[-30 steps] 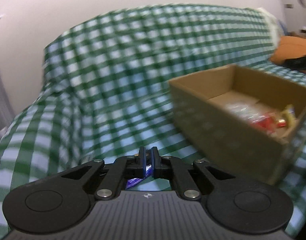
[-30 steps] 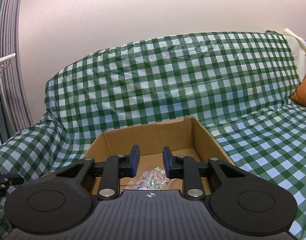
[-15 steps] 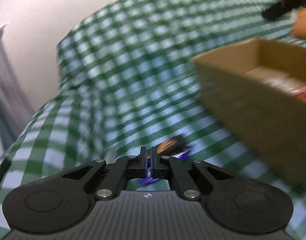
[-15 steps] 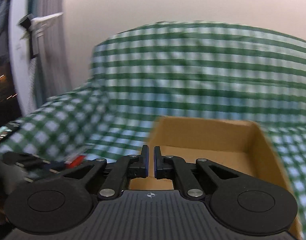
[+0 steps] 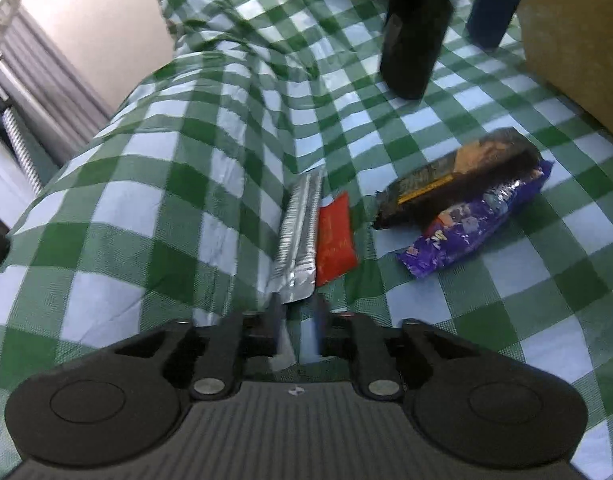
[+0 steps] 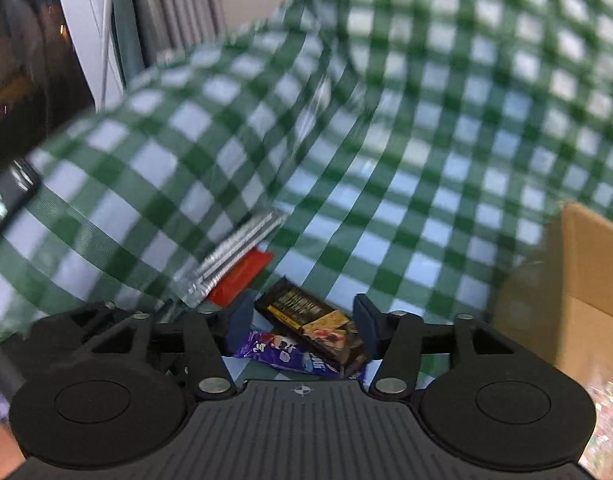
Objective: Organize snacks
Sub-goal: 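Move both tools back down toward the remaining snacks, then grasp the dark chocolate bar with the right tool while the left tool reaches toward the silver stick pack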
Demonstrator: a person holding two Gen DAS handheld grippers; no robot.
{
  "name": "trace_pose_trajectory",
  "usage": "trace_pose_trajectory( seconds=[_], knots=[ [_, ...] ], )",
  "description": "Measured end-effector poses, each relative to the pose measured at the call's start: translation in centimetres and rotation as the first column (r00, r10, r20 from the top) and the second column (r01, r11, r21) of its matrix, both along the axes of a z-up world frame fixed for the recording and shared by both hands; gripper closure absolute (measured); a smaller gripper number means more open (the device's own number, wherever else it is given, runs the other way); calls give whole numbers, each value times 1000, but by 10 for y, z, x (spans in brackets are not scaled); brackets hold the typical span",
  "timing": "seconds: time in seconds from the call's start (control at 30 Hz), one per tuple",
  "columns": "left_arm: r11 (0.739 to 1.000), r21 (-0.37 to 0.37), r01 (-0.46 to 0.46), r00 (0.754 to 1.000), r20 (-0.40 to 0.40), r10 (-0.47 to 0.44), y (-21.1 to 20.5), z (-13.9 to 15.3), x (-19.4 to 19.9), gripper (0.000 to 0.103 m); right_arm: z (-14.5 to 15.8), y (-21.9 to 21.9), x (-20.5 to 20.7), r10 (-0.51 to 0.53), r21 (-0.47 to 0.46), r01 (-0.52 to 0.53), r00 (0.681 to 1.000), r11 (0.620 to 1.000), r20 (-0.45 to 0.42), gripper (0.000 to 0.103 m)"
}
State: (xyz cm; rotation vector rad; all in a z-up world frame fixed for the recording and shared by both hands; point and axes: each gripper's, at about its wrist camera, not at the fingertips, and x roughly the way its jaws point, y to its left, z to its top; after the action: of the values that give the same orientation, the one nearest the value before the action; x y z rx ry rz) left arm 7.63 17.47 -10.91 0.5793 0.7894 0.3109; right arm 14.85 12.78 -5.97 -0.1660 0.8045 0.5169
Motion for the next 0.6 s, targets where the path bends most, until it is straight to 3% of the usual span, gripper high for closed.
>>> trace_pose_trajectory(
  seconds=[0.03, 0.07, 0.23, 0.3, 0.37, 0.5, 0.57, 0.6],
  knots=[
    [1000, 14, 6, 1000, 5, -6, 0, -1, 1, 61, -7, 6, 6, 4, -21, -4, 1000, 1000, -11, 36],
    [1000, 20, 14, 1000, 9, -14, 2, -2, 2, 59, -13, 12, 11, 9, -43, -10, 1000, 999, -23, 30],
    [999, 13, 29, 1000, -9, -29, 9, -7, 8, 59, -43, 27, 37, 2, -119, -13, 996, 993, -89, 29],
    [999, 11, 31, 1000, -6, -31, 11, -9, 15, 64, -54, 25, 45, -2, -143, -15, 993, 990, -117, 29],
    [1000, -2, 21, 1000, -16, -21, 15, -9, 19, 85, -64, 25, 50, -3, -168, -20, 990, 986, -138, 28],
    [999, -31, 24, 999, -26, -25, 19, -9, 22, 98, -76, 30, 48, 20, -203, -48, 990, 978, -142, 30],
    [998, -56, 19, 1000, -5, -19, 22, -3, 19, 102, -77, 32, 44, 28, -225, -54, 993, 973, -116, 57],
    [998, -65, 14, 1000, 7, -14, 24, 0, 17, 102, -76, 30, 43, 22, -226, -47, 994, 973, -111, 60]
  ],
)
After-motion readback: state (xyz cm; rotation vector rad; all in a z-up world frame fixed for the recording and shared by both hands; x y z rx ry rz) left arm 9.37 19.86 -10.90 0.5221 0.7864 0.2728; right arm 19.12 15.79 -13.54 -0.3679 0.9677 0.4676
